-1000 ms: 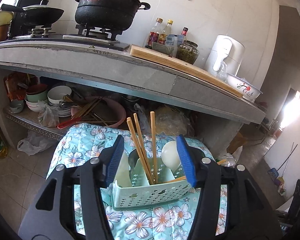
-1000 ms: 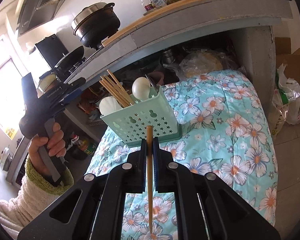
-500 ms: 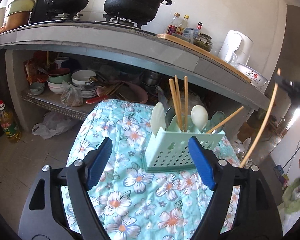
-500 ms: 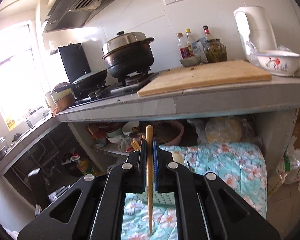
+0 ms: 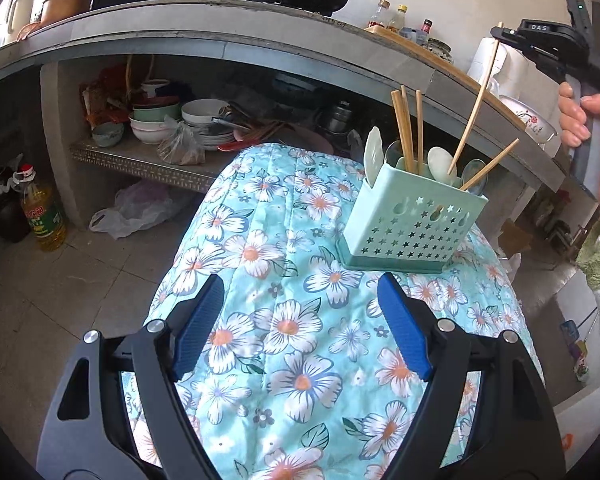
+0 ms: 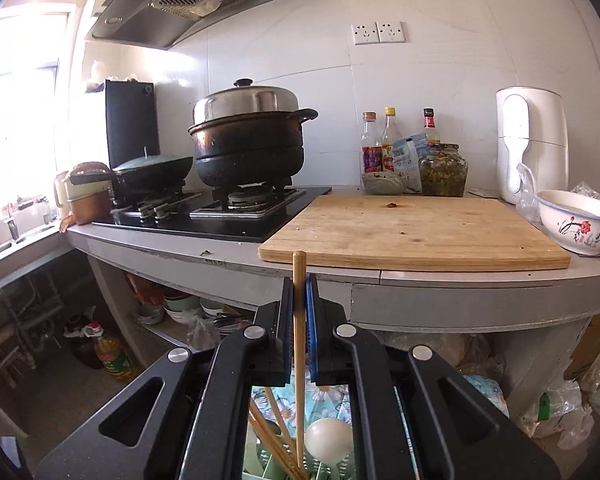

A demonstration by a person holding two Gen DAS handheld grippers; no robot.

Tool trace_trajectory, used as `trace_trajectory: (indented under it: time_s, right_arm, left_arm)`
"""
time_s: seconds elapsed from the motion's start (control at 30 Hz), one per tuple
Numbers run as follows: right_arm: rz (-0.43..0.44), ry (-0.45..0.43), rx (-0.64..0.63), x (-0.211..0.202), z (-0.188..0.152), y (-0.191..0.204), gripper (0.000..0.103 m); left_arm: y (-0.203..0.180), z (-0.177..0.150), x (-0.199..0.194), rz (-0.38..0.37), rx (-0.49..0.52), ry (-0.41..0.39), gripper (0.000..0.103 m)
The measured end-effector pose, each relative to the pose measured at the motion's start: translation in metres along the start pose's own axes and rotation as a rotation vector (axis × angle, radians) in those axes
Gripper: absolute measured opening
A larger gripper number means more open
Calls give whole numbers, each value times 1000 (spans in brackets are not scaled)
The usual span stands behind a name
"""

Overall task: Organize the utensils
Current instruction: 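Lower the held chopstick into the green holder and open the right tool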

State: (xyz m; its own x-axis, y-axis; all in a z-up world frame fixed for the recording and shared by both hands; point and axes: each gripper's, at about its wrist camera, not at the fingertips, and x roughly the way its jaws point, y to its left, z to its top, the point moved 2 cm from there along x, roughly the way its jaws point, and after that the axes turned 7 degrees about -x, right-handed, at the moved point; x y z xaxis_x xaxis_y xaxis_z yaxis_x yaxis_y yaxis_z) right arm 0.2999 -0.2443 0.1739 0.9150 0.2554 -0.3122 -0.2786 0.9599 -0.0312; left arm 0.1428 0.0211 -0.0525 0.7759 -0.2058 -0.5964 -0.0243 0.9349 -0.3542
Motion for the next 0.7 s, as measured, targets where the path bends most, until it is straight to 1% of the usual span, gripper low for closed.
trace_trajectory:
  time_s: [0.1, 0.2, 0.3, 0.47, 0.53, 0.57, 0.63, 0.7]
  right_arm:
    - [-15, 20, -37, 16, -13, 8, 6]
    - [-28, 34, -100, 25, -31, 19, 6]
    - [-29, 23, -186, 22, -49, 32, 6]
    - [-12, 43, -305, 6, -78, 52, 8]
    - [-3, 55, -317, -6, -89, 56, 16]
    - [5, 53, -307, -13, -93, 55, 26]
    - [18, 47, -263, -29, -99, 50, 34]
    - [48, 50, -200, -46, -104, 43, 38]
  left_arm:
    - [5, -1, -4, 9, -3, -12, 75]
    - [8, 1, -5, 9, -12, -17, 75]
    - [8, 3, -6, 6, -13, -18, 75]
    - [2, 1, -4, -5, -4, -9, 75]
    - [-1, 0, -3, -11, 0, -6, 75]
    - [-2, -1, -3, -14, 3, -3, 75]
    - [-5, -2, -2, -17, 9, 0, 76]
    - [-8, -3, -3, -20, 16, 1, 77]
